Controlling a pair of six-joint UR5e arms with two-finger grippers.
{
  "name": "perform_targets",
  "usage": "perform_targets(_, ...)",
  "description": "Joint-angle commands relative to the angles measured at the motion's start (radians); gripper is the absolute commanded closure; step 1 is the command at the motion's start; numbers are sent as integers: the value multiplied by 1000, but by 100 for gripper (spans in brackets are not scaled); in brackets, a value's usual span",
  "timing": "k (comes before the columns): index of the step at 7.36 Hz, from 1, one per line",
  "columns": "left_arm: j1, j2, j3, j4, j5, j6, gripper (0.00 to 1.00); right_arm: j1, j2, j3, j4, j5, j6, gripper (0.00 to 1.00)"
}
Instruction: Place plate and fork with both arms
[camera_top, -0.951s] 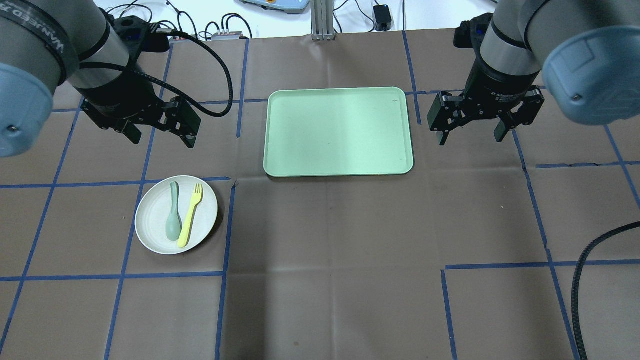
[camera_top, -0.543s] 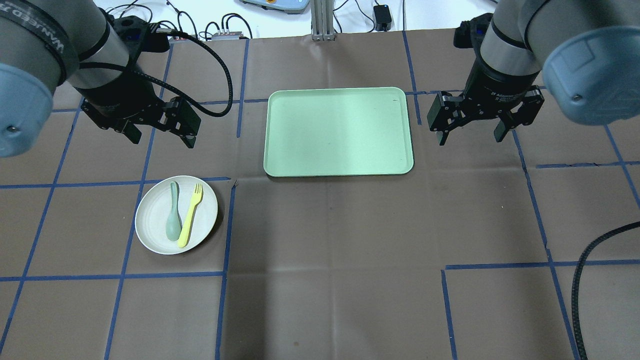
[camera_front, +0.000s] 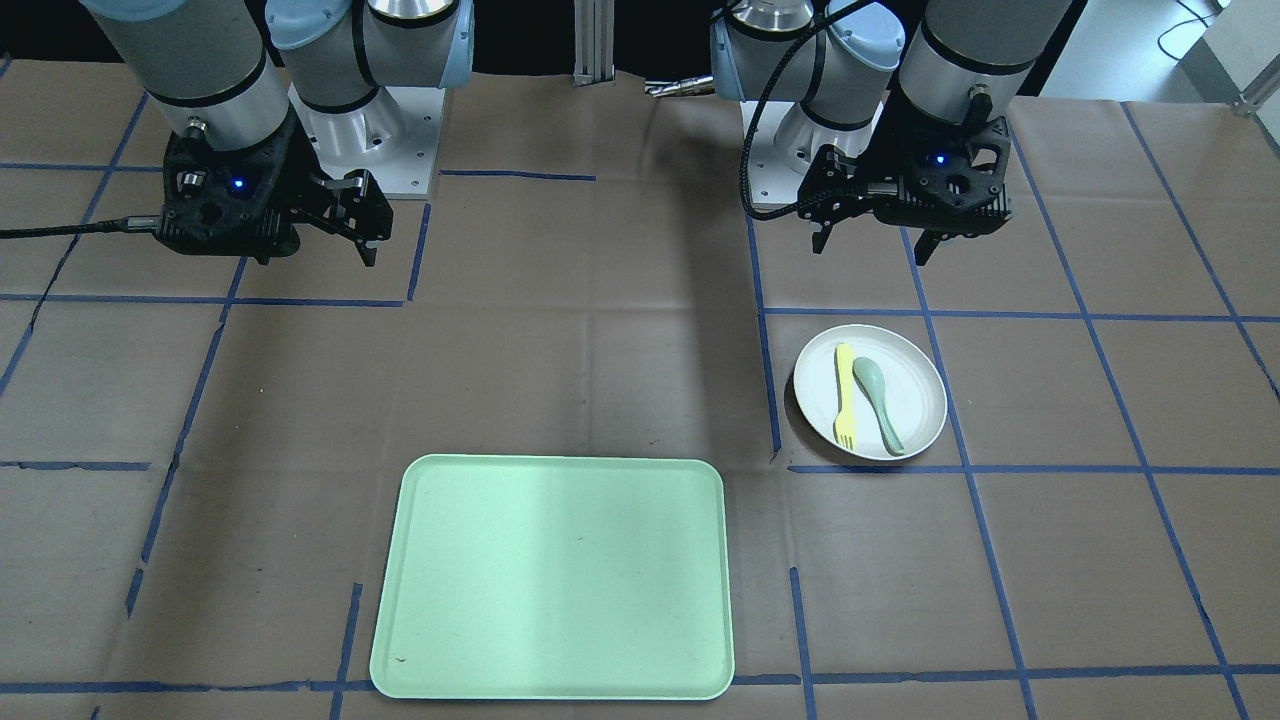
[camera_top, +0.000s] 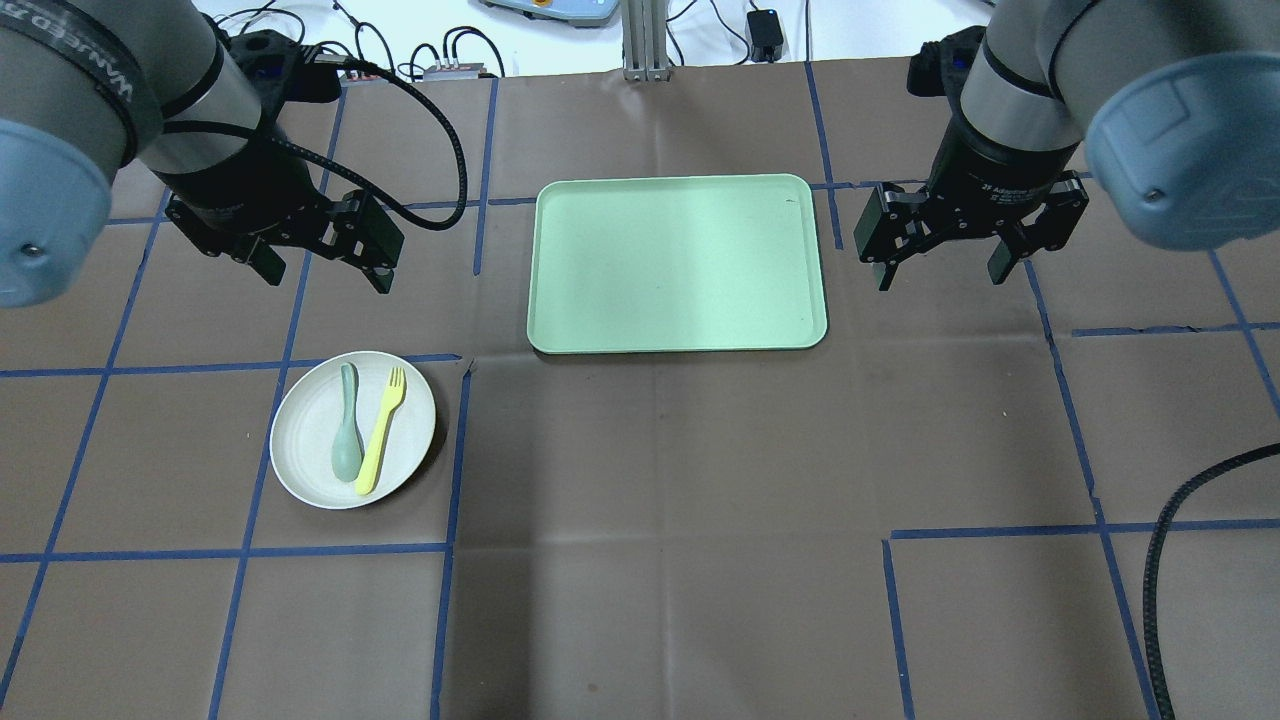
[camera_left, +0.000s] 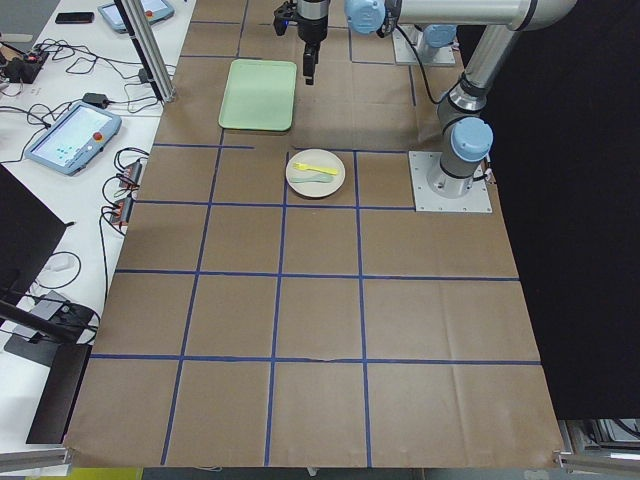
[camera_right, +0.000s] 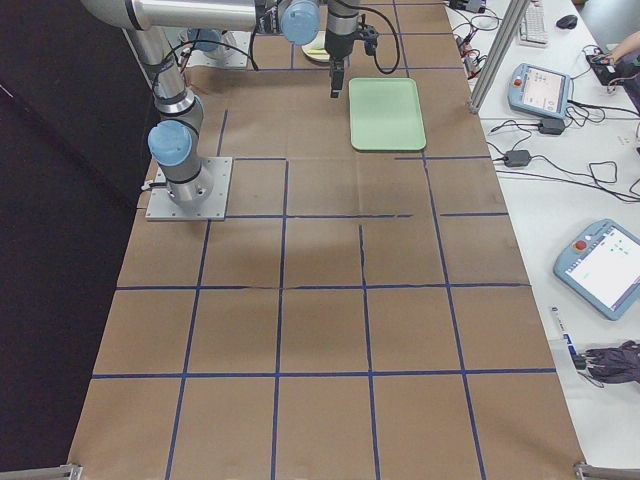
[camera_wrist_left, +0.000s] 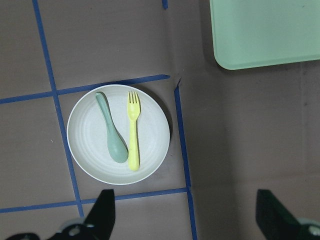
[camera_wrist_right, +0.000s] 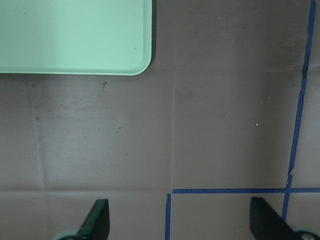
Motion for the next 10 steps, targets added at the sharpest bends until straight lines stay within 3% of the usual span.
perform_targets(1,2,-6,-3,12,-102,-25,0,0,0,0,0,-1,0,0)
perform_targets(2,3,5,-6,3,-149,-33,0,0,0,0,0,-1,0,0)
perform_targets(4,5,7,-31,-3,-126,-33,0,0,0,0,0,-1,0,0)
perform_targets(5,27,8,-66,-3,-52,-30,0,0,0,0,0,-3,0,0)
perform_targets(6,79,10,-119,11,-10,-16,0,-2,0,0,0,-3,0,0)
perform_targets(10,275,-30,-279,146,-13,200,0,0,0,0,0,-1,0,0)
